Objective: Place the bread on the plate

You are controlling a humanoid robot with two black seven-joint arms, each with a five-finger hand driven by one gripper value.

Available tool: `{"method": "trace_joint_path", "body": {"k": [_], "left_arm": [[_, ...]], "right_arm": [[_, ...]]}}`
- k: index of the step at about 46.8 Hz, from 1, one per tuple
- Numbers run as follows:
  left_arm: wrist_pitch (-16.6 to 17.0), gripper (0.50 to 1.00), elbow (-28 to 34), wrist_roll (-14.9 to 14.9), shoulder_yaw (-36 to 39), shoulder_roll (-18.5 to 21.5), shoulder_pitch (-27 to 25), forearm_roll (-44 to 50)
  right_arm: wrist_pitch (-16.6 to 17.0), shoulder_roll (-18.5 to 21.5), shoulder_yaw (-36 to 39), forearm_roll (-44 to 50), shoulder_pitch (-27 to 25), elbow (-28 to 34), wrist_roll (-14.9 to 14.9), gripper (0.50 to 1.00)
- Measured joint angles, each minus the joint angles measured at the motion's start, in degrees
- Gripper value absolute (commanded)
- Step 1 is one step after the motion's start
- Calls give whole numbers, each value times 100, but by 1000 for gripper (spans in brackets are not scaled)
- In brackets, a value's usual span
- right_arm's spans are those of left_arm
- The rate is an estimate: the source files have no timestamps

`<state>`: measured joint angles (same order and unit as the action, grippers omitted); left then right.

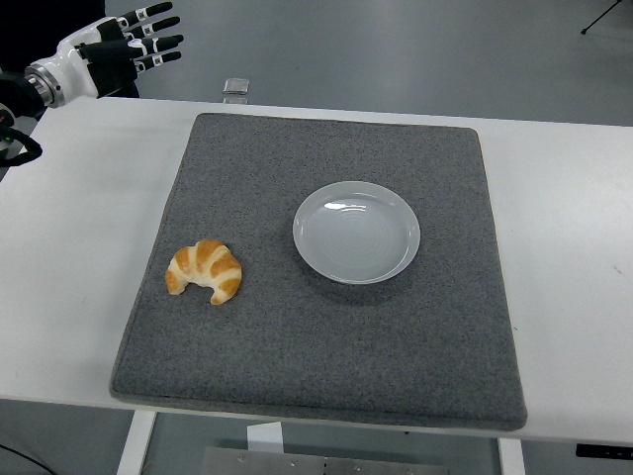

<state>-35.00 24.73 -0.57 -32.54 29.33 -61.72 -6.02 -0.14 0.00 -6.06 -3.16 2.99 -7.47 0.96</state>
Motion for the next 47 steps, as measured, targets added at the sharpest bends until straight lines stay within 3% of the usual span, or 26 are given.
{"method": "trace_joint_path", "body": {"k": [9, 27, 40, 47], "left_arm": [[-1, 994, 878, 63, -28, 533, 7, -1012], [-1, 992, 2417, 656, -34, 1332, 53, -2809], [-1, 992, 3293, 835, -43, 1963, 48, -3564], [-1, 992, 3885, 1087, -69, 2360, 78, -4122]], "right_arm": [[-3, 0, -1, 0, -1, 0, 1, 952], [0, 0, 0, 0, -1, 0, 2, 952], [-3, 0, 0, 0, -1, 0, 1, 952], [-3, 0, 0, 0, -1, 0, 0, 952]]}}
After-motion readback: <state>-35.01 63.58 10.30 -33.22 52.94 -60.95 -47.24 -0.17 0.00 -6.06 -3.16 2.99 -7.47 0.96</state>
